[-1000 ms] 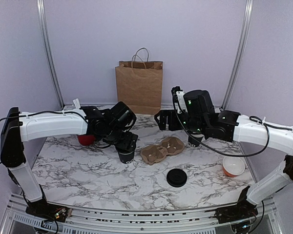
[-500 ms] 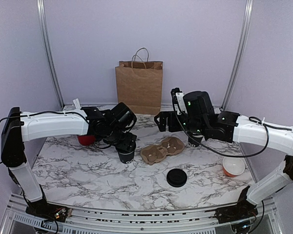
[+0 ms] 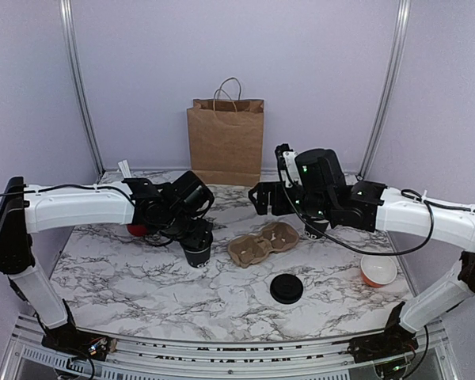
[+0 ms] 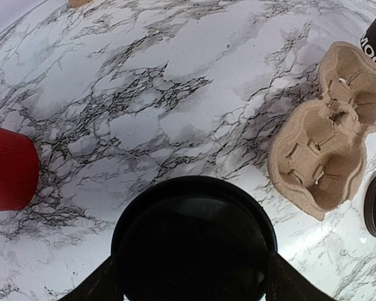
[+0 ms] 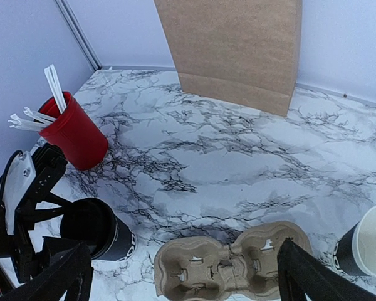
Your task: Pack the takeout coffee
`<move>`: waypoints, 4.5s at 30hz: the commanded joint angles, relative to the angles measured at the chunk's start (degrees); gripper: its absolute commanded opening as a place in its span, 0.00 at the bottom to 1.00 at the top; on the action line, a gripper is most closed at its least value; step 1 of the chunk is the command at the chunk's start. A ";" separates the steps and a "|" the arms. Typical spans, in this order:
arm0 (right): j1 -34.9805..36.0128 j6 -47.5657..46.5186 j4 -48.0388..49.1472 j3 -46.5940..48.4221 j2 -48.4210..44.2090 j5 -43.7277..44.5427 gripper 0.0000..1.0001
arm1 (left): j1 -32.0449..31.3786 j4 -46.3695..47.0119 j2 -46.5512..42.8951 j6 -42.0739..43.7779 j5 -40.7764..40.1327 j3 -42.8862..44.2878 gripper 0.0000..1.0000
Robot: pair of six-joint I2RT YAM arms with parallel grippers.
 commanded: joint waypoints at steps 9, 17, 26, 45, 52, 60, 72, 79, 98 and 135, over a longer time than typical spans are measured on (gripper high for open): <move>-0.42 -0.52 2.70 2.21 3.08 -1.52 1.00 | -0.19 -4.70 -12.20 -5.17 -4.84 -9.98 0.73; -0.42 -1.67 2.61 6.26 7.46 -3.56 1.00 | 2.80 -7.64 -23.80 -10.50 -8.77 -20.17 0.74; -0.42 -2.57 2.22 8.56 9.12 -4.46 1.00 | 13.96 -9.18 -31.96 -12.28 -11.47 -27.00 0.74; -0.47 -3.73 0.45 12.66 10.71 -6.77 1.00 | 25.48 -4.91 -31.07 -7.76 -8.42 -28.50 0.83; -0.50 -5.98 -1.19 16.03 11.83 -6.45 1.00 | 25.49 -5.78 -33.60 -7.44 -8.89 -27.71 0.96; -2.10 -7.85 -3.90 20.94 14.10 -6.92 1.00 | 25.49 -8.03 -36.49 -6.21 -9.32 -24.51 0.99; -17.03 -10.29 1.87 24.32 14.92 -22.32 0.99 | 25.47 -7.81 -40.65 1.36 -5.44 -19.15 0.99; -25.67 -9.44 -0.55 39.56 25.80 -28.11 0.96 | 25.24 -7.72 -40.94 3.17 -0.62 -14.74 0.99; -29.85 5.53 5.99 73.97 54.97 -26.84 0.87 | 15.24 -7.37 -40.51 2.60 -1.84 -12.08 0.99; -30.70 -14.46 18.81 61.05 54.95 -38.25 0.58 | 12.56 -6.21 -41.85 1.09 -3.12 -12.86 0.99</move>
